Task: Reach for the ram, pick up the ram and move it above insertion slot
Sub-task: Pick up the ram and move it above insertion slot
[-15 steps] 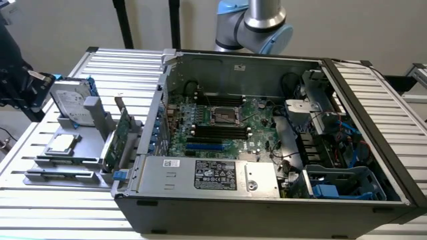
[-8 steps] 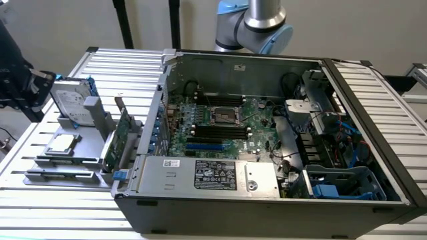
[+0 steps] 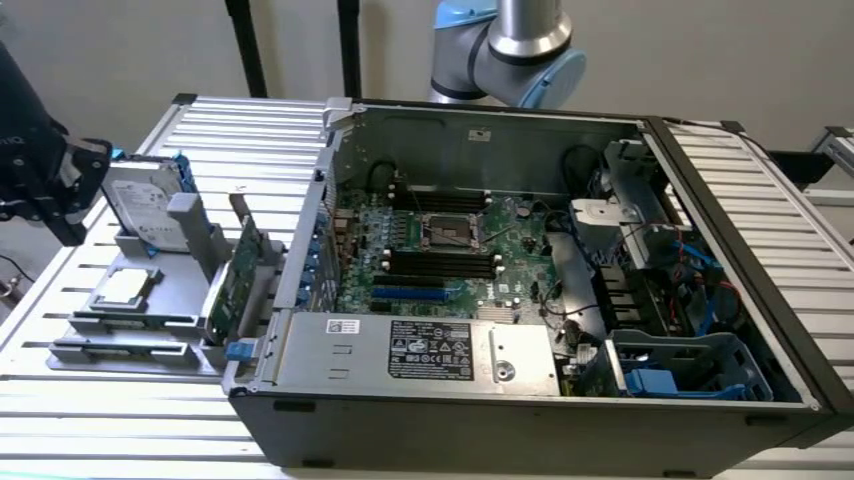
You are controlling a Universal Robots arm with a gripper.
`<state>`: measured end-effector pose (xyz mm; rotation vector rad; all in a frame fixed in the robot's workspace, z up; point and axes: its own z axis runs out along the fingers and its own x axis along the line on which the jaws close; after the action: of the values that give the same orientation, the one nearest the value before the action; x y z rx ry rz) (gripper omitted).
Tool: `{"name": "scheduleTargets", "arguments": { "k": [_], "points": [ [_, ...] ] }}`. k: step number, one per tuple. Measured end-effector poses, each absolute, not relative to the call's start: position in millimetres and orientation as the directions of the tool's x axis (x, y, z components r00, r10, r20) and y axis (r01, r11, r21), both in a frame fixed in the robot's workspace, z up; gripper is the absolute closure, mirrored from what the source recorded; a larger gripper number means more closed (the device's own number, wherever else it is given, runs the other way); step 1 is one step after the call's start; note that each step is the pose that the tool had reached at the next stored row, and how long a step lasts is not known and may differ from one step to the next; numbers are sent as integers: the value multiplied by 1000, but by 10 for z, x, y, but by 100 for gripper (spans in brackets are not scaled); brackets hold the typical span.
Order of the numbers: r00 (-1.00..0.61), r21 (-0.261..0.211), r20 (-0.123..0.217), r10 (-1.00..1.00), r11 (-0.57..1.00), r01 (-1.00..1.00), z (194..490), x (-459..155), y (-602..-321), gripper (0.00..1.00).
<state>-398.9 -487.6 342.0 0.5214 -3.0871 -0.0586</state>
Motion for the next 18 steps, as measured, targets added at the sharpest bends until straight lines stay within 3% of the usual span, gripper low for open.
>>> {"name": "scheduleTargets", "arguments": {
  "k": [18],
  "points": [
    [-789,39,4,-615,788,-614,3389,-3989,-4876,89]
  ]
}}
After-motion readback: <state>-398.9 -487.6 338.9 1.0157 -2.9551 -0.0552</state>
